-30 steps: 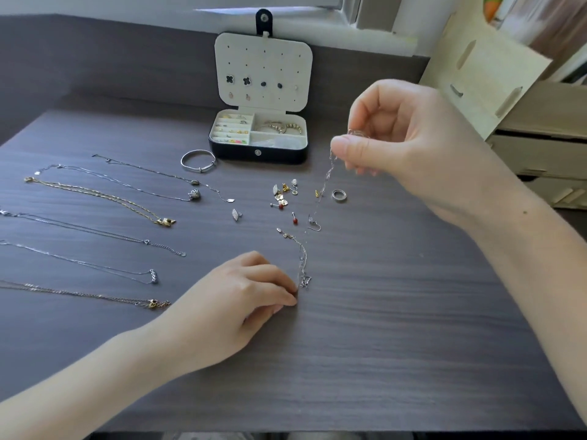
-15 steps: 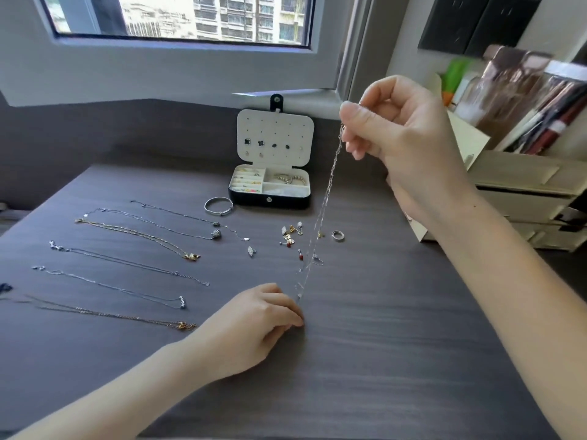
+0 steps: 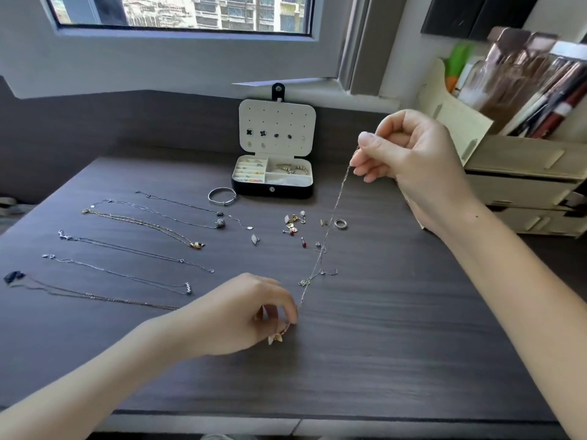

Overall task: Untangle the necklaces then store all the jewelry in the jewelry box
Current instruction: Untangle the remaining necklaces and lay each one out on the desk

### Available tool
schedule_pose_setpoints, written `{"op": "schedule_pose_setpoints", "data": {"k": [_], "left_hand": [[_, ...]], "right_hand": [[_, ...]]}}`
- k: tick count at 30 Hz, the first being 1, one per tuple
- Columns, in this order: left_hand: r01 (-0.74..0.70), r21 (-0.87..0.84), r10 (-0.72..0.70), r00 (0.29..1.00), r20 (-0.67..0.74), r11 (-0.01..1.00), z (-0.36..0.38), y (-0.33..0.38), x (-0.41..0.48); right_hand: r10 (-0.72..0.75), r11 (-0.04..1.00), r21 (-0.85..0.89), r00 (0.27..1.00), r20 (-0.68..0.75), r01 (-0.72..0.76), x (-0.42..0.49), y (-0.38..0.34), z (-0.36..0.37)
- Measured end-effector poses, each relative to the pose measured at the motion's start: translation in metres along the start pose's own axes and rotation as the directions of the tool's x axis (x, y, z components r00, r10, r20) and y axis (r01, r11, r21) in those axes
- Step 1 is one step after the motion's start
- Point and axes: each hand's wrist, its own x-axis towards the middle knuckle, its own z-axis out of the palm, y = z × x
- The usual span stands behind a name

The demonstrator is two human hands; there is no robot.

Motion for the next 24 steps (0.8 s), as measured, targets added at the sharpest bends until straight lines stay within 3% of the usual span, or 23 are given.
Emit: {"op": "schedule_pose_setpoints", "data": {"k": [6, 10, 15, 20, 24], "left_hand": [[0.183, -0.158, -0.216, 0.951, -0.222, 0.97, -0.008, 0.003, 0.033], [0.254, -0.385, -0.315, 0.943, -0.104, 0.888, -0.005, 0.01, 0.061], [0.236, -0.519, -0.297, 0.954, -0.036, 0.822, 0.004, 0.013, 0.071], [0.28, -0.588, -0.383, 0.922, -0.056, 0.759, 0.01, 0.012, 0.07], [0.302, -0.58, -0.42, 0.904, -0.077, 0.757, 0.011, 0.011, 0.07]], "right_hand": [[0.013, 0.997, 0.072, 0.997, 0.075, -0.018, -0.007, -0.005, -0.003], [0.002, 0.993, 0.117, 0.994, 0.106, -0.014, -0.011, -0.009, -0.003], [-0.001, 0.995, 0.1, 0.997, 0.076, -0.006, -0.013, -0.008, -0.015], [0.079, 0.987, -0.144, 0.997, 0.003, -0.077, -0.034, 0.015, -0.045], [0.236, 0.834, -0.537, 0.962, 0.14, -0.126, -0.064, 0.046, -0.055]]}}
